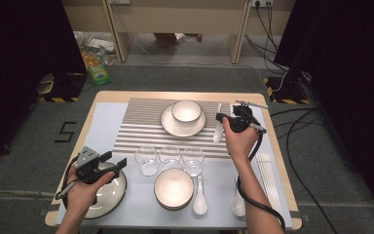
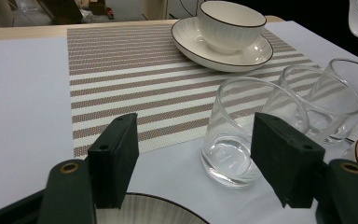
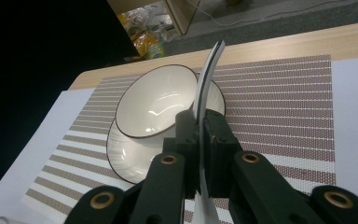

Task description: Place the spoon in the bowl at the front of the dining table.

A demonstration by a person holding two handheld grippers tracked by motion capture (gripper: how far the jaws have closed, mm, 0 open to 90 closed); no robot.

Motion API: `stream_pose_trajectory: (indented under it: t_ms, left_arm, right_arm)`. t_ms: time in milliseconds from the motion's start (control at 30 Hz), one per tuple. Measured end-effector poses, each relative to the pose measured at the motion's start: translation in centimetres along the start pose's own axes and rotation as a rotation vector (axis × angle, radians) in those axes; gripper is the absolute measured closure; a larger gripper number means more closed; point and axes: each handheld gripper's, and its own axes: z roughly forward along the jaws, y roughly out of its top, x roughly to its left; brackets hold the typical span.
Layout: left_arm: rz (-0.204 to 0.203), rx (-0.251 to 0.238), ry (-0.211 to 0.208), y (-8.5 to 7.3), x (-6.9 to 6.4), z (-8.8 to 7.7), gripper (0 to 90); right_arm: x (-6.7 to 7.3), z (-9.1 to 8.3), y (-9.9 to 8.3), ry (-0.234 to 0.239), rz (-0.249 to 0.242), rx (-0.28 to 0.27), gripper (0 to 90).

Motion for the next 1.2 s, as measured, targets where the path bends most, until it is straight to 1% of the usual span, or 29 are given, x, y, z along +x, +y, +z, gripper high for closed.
stream_pose_trajectory:
  t_ms: [1200]
  left_arm:
    - [-0.004, 0.001, -0.001, -0.06, 0.11, 0.0, 31.8]
  right_arm:
    - [-0.06, 0.98, 0.89, -0.003, 0.012, -0.015, 85.8]
